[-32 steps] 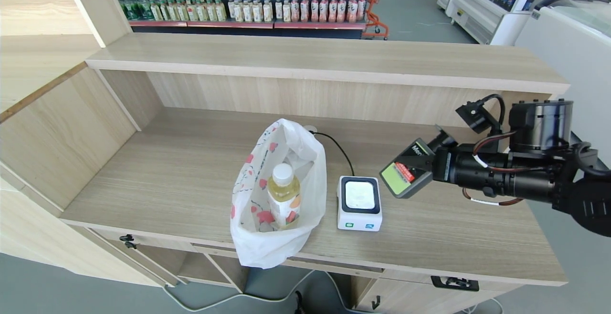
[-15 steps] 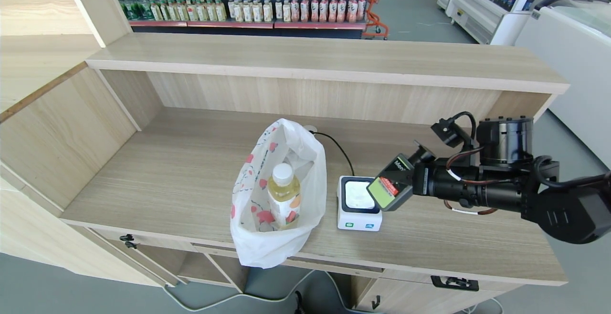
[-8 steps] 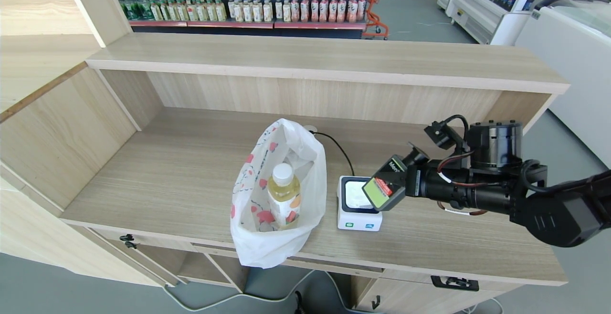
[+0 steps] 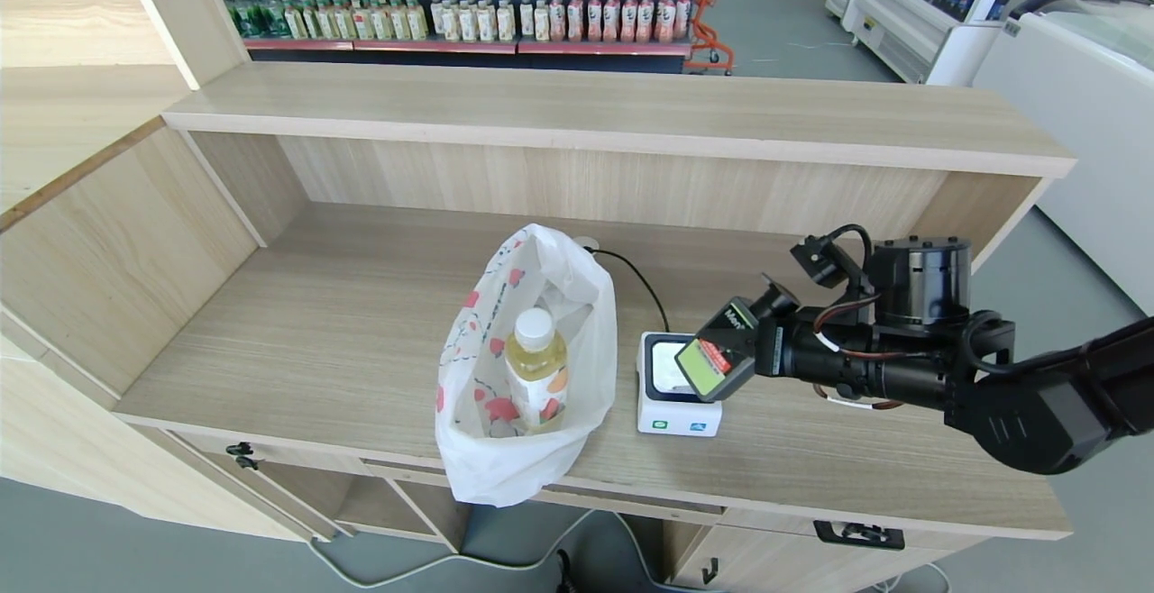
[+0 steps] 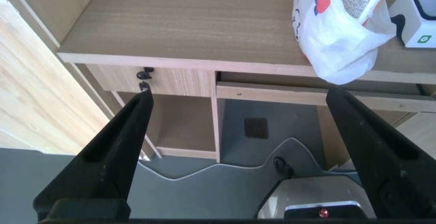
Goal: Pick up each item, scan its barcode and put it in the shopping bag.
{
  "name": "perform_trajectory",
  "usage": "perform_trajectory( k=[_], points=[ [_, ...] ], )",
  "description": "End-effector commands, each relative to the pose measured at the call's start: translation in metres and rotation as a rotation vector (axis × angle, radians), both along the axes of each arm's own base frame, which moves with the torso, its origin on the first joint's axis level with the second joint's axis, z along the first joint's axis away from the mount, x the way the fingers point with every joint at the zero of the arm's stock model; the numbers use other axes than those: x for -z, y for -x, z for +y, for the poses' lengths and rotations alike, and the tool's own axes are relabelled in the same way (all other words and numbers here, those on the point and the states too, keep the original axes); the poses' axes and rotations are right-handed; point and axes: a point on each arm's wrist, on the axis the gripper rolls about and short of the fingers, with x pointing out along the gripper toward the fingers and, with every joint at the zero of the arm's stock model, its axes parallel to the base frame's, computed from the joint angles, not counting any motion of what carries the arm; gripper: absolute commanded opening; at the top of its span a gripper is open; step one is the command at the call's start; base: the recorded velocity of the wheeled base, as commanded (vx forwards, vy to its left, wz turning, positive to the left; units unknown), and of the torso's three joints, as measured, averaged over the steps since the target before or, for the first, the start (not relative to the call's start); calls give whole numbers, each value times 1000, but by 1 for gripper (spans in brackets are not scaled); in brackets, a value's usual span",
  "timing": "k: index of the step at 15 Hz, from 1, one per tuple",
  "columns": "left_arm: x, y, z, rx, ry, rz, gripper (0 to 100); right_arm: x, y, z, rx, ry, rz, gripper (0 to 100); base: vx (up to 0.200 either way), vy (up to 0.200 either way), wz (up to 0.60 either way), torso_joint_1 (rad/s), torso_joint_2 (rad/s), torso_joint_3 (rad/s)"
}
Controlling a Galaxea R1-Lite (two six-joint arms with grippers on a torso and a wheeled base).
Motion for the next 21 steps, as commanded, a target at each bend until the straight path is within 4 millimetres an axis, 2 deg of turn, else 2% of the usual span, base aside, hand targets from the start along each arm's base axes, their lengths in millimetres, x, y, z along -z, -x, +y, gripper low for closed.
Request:
perform_trajectory(
  k=[1, 11, 21],
  points=[
    [0, 0, 0, 0, 2, 0, 100, 7, -3, 3, -5, 6, 11, 0, 0, 0, 0, 0, 0, 0],
    [0, 0, 0, 0, 2, 0, 100, 24, -15, 9, -12, -1, -5, 0, 0, 0, 0, 0, 0, 0],
    [0, 0, 0, 0, 2, 0, 100, 19, -18, 17, -29, -13, -24, 0, 0, 0, 0, 0, 0, 0]
  ],
)
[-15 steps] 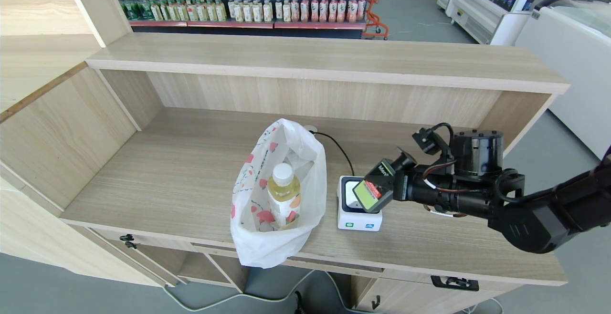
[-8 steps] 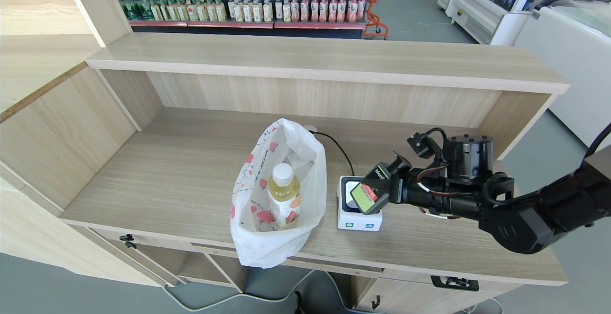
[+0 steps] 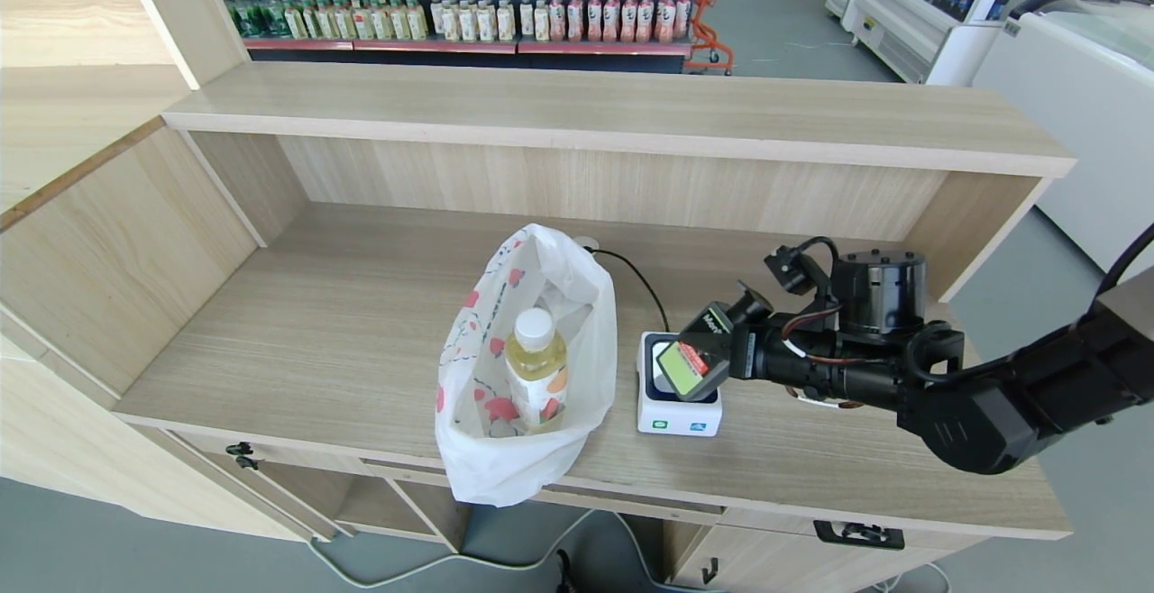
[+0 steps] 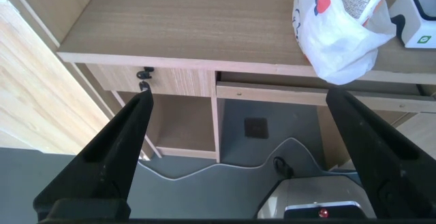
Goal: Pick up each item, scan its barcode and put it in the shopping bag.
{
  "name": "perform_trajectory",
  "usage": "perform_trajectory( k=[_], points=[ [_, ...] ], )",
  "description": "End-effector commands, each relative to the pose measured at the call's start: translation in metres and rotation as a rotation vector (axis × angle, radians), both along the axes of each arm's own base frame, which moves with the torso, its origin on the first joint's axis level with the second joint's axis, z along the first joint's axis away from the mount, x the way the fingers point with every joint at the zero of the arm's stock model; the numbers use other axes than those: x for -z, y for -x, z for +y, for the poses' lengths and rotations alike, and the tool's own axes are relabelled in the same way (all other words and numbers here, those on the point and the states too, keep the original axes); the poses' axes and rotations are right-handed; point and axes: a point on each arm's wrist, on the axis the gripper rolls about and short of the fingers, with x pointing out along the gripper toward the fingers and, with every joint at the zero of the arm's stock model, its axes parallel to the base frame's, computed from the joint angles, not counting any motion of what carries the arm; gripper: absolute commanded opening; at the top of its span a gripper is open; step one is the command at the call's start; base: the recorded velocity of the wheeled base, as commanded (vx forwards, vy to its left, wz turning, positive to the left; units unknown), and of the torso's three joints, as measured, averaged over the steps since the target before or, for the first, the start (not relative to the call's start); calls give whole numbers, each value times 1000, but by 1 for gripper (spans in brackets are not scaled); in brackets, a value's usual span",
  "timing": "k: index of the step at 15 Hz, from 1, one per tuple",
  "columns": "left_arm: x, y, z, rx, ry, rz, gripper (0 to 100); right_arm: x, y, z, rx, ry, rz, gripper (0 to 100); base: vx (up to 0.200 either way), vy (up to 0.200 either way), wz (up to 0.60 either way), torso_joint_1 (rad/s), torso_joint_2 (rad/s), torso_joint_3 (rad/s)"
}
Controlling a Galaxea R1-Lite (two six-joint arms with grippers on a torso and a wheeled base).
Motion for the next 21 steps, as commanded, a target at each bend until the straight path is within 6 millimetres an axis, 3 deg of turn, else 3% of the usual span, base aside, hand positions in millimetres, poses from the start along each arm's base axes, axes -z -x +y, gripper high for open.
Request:
perform_trajectory(
  k=[1, 21],
  points=[
    [0, 0, 0, 0, 0, 0, 100, 0, 0, 4, -10, -2, -1, 0, 0, 0, 0, 0, 0, 0],
    [0, 0, 0, 0, 0, 0, 100, 12, -18, 20, -22, -8, -25, 0, 0, 0, 0, 0, 0, 0]
  ],
)
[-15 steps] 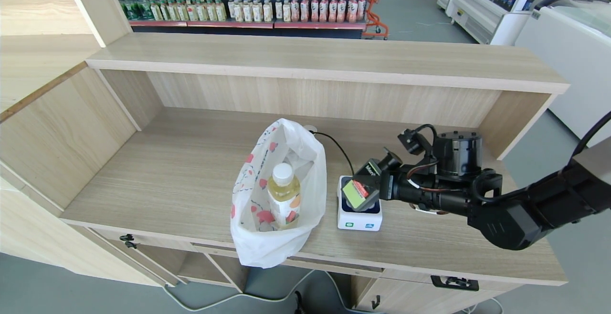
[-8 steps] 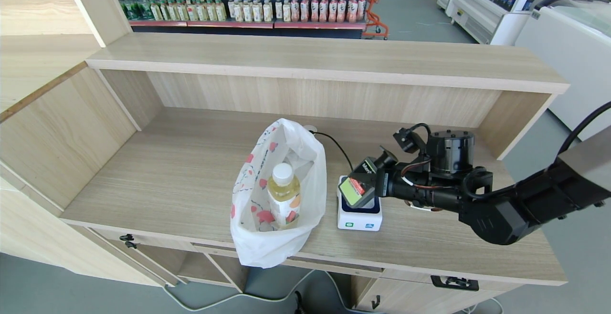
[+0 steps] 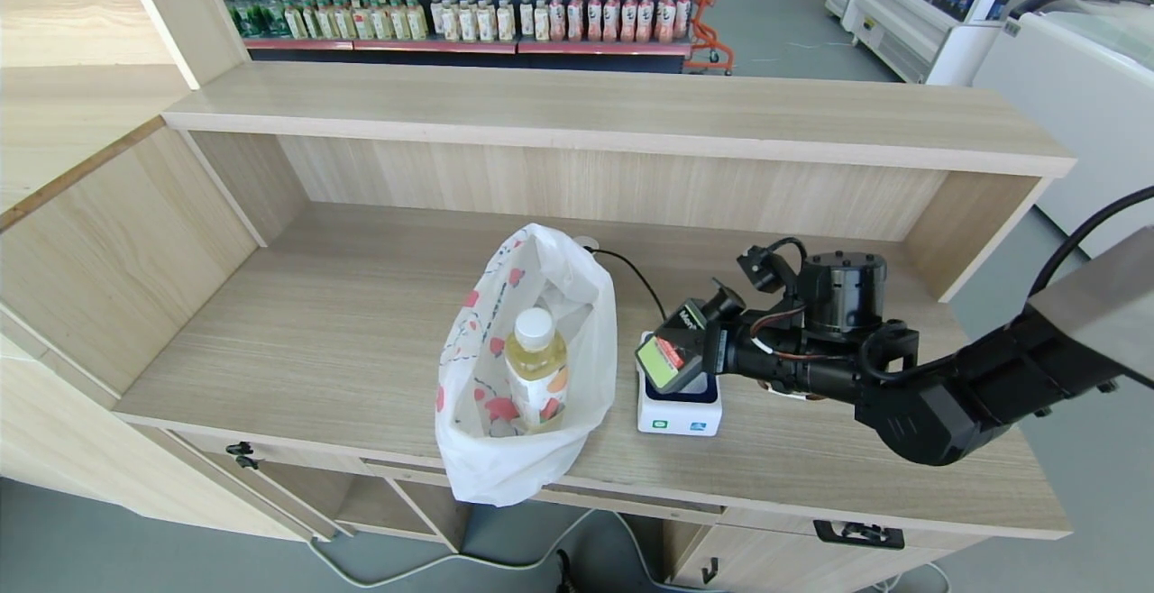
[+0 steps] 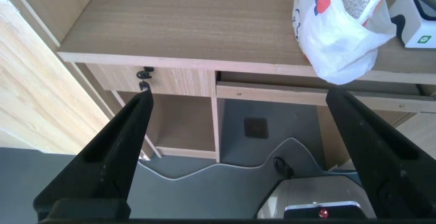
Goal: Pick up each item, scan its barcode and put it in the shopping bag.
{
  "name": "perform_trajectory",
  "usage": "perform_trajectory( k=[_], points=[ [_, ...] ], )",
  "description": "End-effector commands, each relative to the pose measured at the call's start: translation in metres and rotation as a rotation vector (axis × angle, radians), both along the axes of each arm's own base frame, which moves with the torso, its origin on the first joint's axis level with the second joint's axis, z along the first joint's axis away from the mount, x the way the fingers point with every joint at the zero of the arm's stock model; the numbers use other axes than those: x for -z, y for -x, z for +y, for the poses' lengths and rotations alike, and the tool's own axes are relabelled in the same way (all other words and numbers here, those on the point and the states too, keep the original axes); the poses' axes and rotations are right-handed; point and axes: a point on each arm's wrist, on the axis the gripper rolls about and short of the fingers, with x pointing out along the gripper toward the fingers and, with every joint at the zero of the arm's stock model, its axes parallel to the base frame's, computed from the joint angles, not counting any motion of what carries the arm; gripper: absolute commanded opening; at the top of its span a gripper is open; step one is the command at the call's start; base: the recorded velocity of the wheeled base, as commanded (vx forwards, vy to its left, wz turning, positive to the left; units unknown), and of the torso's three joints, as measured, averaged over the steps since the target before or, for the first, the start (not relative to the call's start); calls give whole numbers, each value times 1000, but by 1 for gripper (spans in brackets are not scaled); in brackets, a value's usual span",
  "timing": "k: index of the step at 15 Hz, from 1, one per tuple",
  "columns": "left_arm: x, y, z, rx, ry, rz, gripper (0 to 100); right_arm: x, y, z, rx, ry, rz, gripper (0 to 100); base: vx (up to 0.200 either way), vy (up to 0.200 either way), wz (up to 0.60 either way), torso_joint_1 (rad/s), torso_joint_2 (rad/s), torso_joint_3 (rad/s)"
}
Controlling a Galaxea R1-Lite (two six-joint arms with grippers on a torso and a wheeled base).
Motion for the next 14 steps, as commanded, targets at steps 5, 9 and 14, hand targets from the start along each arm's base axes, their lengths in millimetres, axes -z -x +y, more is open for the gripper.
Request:
perform_trajectory(
  k=[5, 9, 14],
  points=[
    [0, 0, 0, 0, 0, 0, 100, 4, -4, 2, 0, 1, 1, 0, 0, 0, 0, 0, 0, 0],
    [0, 0, 0, 0, 0, 0, 100, -20, -13, -12, 110, -23, -91, 0, 0, 0, 0, 0, 0, 0],
    [0, 0, 0, 0, 0, 0, 100, -112, 21, -93, 333, 46, -470, 0, 0, 0, 0, 0, 0, 0]
  ],
)
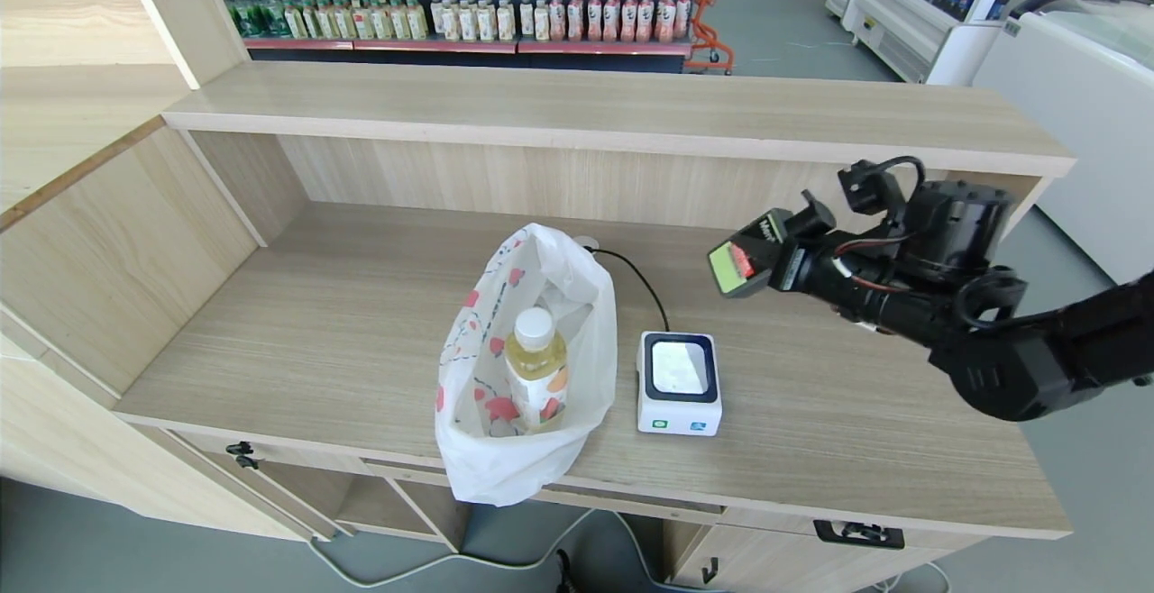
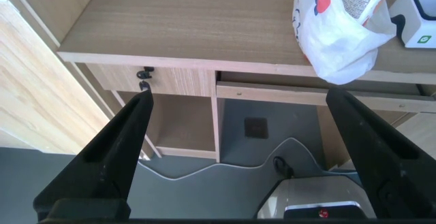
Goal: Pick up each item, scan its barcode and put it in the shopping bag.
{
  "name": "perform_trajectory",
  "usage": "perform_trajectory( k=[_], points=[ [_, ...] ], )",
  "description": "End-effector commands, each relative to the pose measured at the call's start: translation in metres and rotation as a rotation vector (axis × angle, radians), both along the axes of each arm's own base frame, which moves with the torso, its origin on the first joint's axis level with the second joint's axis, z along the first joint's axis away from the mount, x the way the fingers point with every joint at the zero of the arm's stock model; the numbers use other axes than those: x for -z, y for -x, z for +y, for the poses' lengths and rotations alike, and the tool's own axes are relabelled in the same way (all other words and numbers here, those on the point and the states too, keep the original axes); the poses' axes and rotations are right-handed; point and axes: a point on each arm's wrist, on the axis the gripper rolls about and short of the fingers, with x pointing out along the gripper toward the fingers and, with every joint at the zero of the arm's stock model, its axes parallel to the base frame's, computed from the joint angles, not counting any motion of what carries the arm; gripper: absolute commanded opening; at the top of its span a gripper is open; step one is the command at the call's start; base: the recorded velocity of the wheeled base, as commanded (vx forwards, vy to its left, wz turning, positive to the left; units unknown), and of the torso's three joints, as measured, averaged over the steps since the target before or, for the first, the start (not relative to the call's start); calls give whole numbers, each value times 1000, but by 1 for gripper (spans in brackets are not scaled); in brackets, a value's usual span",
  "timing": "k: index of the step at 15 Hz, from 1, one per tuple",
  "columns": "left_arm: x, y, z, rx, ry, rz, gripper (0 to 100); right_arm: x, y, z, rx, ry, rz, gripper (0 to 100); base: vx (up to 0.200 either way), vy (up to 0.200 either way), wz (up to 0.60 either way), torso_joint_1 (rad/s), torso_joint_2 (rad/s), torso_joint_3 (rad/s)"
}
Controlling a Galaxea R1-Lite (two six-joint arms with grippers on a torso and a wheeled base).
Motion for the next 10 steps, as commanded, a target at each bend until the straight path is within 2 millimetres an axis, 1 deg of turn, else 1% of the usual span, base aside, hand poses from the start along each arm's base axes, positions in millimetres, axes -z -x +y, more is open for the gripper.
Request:
perform_trajectory(
  k=[1, 2, 3, 4, 6, 7, 8, 9, 10],
  points=[
    [0, 0, 0, 0, 0, 0, 100, -50, 41, -48, 128, 143, -214, 0, 0, 0, 0, 0, 0, 0],
    [0, 0, 0, 0, 0, 0, 100, -56, 57, -62, 177, 251, -275, 0, 0, 0, 0, 0, 0, 0],
    [0, 0, 0, 0, 0, 0, 100, -58, 70, -71, 208, 323, -303, 0, 0, 0, 0, 0, 0, 0],
    [0, 0, 0, 0, 0, 0, 100, -56, 87, -85, 259, 412, -323, 0, 0, 0, 0, 0, 0, 0],
    [0, 0, 0, 0, 0, 0, 100, -53, 103, -99, 301, 491, -336, 0, 0, 0, 0, 0, 0, 0],
    [0, 0, 0, 0, 0, 0, 100, -47, 107, -111, 335, 539, -326, 0, 0, 0, 0, 0, 0, 0],
    [0, 0, 0, 0, 0, 0, 100, -44, 110, -115, 350, 593, -328, 0, 0, 0, 0, 0, 0, 0],
    [0, 0, 0, 0, 0, 0, 100, -37, 116, -128, 398, 692, -323, 0, 0, 0, 0, 0, 0, 0],
    [0, 0, 0, 0, 0, 0, 100, -35, 118, -135, 426, 730, -314, 0, 0, 0, 0, 0, 0, 0]
  ],
)
